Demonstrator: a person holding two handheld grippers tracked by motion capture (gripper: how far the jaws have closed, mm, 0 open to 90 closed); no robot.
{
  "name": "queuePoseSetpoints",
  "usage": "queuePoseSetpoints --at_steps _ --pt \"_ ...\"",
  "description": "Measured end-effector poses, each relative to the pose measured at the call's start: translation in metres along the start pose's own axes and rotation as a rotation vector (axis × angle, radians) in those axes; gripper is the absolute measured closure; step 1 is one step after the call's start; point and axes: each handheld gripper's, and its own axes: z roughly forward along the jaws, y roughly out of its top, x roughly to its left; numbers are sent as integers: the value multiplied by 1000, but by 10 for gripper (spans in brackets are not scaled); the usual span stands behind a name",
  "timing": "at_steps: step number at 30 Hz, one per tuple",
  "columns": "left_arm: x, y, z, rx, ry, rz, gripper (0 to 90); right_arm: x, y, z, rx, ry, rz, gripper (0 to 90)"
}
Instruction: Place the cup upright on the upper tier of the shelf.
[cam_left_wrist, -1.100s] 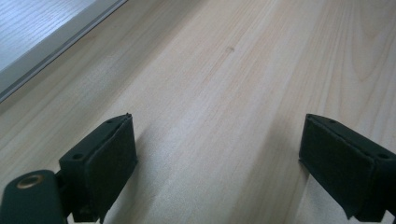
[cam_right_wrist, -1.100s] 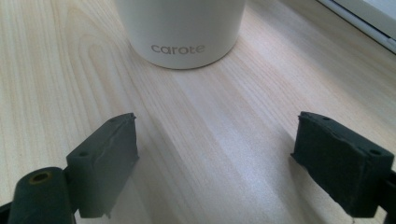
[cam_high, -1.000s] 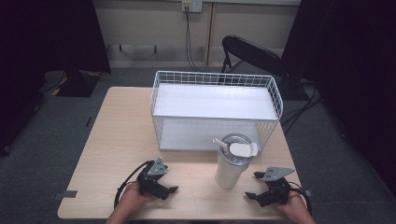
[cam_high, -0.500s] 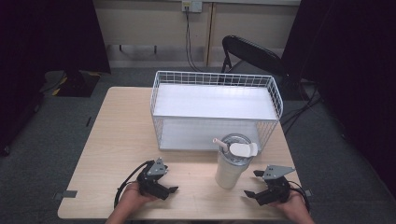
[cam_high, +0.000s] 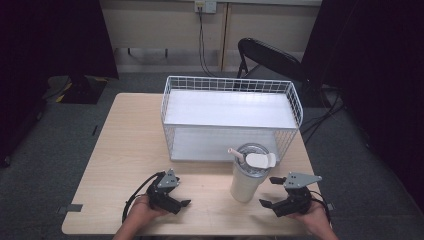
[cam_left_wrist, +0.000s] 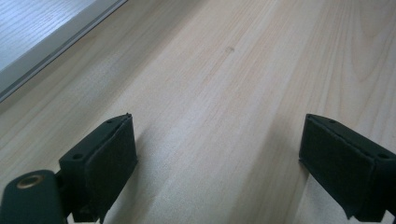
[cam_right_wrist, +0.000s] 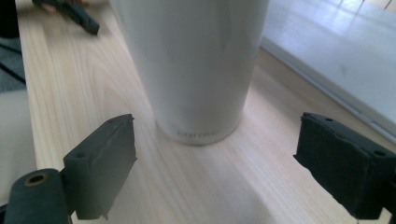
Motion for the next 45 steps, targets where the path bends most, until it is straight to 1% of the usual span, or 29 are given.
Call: queuePoseSetpoints --at_steps 3,4,8,13,17,22,25,26,32,36,38,39,42,45 --pt "0 0 0 0 0 0 103 -2 4 -3 -43 20 35 116" --pt "0 0 0 0 -1 0 103 -2 5 -3 -50 18 36 116" --pt "0 0 0 -1 -1 1 103 -1 9 -3 -50 18 22 112" --pt "0 0 0 -1 -1 2 102 1 14 1 -61 21 20 111" --pt "0 0 0 -1 -1 1 102 1 18 3 -70 35 19 111" --pt "0 0 0 -1 -1 2 102 2 22 5 -75 53 6 111" --pt "0 0 0 -1 -1 1 102 3 23 6 -87 54 5 111" --pt "0 0 0 -1 -1 1 102 2 24 6 -92 62 10 110" --pt "0 0 0 -1 -1 1 102 1 26 8 -108 61 20 111" --pt "0 0 0 -1 -1 2 102 0 27 11 -116 76 27 110" --pt "0 0 0 -1 -1 1 102 1 28 13 -120 69 32 111" --pt "0 0 0 -1 -1 1 102 0 29 13 -125 79 30 110" --pt "0 0 0 -1 -1 2 102 1 32 16 -130 87 23 110" --pt "0 0 0 -1 -1 1 102 1 34 18 -135 79 23 110"
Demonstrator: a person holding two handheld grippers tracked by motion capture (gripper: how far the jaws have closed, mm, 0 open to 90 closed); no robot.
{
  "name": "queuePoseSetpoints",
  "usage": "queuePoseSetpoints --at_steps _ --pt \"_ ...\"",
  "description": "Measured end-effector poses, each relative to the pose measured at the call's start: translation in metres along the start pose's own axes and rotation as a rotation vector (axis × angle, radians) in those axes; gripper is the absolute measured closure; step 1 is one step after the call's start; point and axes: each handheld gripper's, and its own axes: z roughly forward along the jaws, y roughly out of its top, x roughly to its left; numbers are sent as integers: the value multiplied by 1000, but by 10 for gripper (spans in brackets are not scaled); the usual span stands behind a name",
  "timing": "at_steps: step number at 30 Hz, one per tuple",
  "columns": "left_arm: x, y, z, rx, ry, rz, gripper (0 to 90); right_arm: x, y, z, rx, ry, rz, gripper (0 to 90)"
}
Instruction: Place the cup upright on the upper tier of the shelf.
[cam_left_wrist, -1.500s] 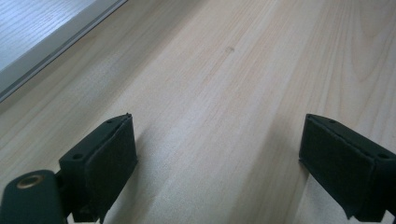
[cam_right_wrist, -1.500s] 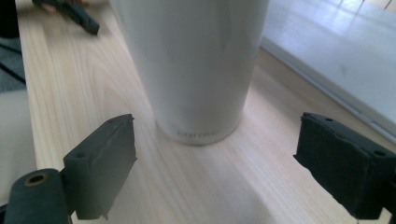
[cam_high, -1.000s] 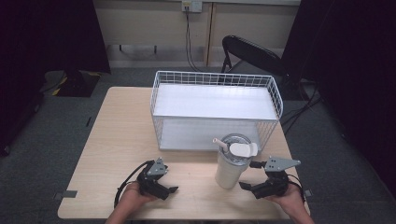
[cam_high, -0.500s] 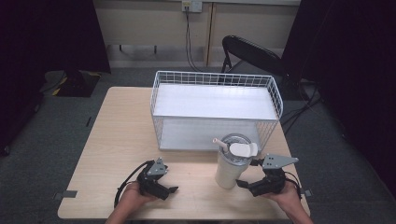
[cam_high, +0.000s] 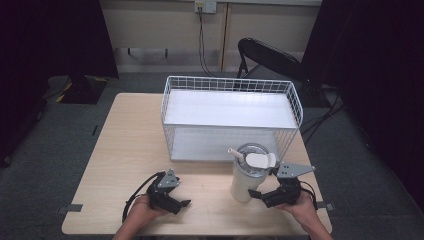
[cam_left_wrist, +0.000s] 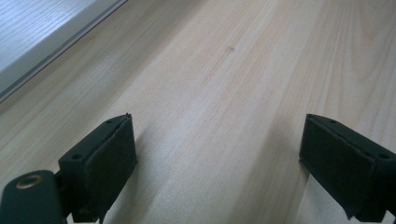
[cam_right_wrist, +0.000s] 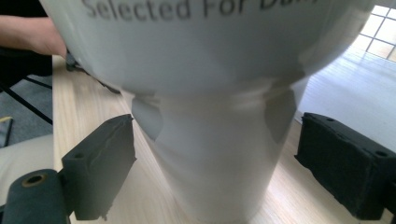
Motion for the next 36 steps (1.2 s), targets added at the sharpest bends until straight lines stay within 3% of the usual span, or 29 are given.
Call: queuePoseSetpoints --at_steps 2,15,36 --pt "0 0 0 0 0 0 102 -1 0 1 -15 21 11 110" --pt "0 0 0 0 0 0 102 -3 -1 5 -55 39 30 103" --pt "0 0 1 2 -3 2 96 -3 0 13 -34 28 2 90"
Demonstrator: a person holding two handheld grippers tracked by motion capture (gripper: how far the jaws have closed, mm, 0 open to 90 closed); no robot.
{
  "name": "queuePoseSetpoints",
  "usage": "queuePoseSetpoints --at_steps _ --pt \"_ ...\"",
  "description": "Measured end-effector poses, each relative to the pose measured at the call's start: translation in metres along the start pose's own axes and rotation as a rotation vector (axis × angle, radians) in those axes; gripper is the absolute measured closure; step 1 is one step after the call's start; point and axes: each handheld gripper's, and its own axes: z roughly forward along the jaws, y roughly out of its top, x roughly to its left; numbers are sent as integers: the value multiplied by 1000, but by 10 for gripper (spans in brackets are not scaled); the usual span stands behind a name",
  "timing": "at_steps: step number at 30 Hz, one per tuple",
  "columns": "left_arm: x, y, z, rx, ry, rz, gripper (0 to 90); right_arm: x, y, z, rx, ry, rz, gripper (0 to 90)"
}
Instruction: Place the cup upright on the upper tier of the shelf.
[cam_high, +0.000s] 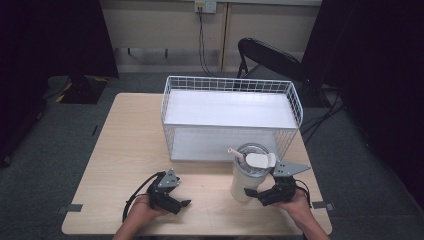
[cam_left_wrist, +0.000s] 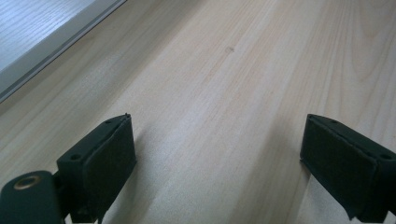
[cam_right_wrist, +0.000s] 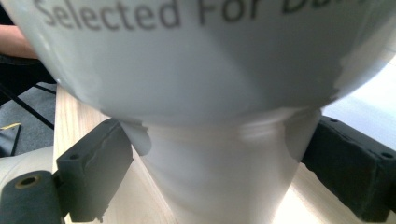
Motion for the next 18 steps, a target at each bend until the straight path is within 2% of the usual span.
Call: queuePoseSetpoints --at_steps 11,13,17,18 --pt "0 0 0 0 0 0 96 -3 -4 3 -38 16 -19 87" --pt "0 0 0 0 0 0 96 -2 -6 4 -50 9 -36 87" --pt "0 0 0 0 0 0 96 -1 -7 5 -54 2 -42 87" --pt "0 0 0 0 1 0 95 -2 -6 6 -36 7 -35 85"
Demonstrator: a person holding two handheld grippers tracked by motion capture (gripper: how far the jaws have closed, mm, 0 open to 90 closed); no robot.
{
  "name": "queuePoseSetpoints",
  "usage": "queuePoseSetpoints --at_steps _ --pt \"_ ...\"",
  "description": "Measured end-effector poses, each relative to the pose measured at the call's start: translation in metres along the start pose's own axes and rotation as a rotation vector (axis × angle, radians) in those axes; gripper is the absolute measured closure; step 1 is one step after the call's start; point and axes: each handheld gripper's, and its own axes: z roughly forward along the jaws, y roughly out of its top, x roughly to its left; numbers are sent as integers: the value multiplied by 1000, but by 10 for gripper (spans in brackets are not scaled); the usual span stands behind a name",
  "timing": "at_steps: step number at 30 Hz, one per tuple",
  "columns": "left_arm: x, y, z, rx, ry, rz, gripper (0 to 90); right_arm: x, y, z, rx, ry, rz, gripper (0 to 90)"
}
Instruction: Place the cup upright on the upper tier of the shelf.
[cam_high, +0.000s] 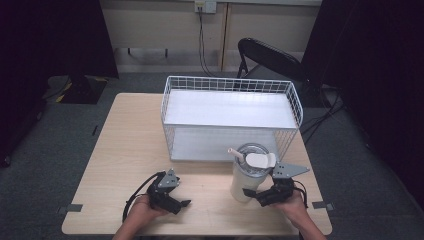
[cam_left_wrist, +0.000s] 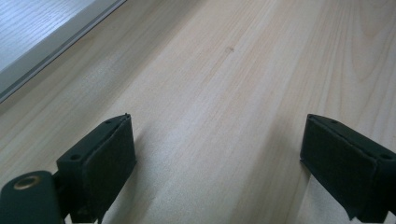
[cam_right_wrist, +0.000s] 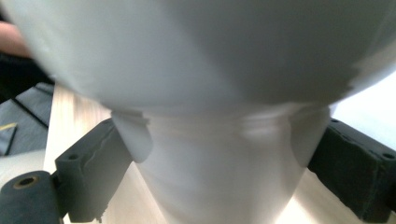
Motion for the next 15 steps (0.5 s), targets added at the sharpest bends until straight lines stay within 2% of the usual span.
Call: queuePoseSetpoints --at_steps 1,2,4,9,12,15 --pt "0 0 0 0 0 0 96 -2 1 1 18 11 8 77" --pt "0 0 0 0 0 0 96 -4 3 3 48 26 42 68" --pt "0 0 0 0 0 0 96 -6 4 4 56 37 54 67" --pt "0 0 0 0 0 0 95 -4 2 3 32 28 58 68" --pt "0 0 0 0 0 0 95 -2 0 3 2 12 37 71" --pt "0 0 0 0 0 1 96 -1 0 4 -6 2 30 69"
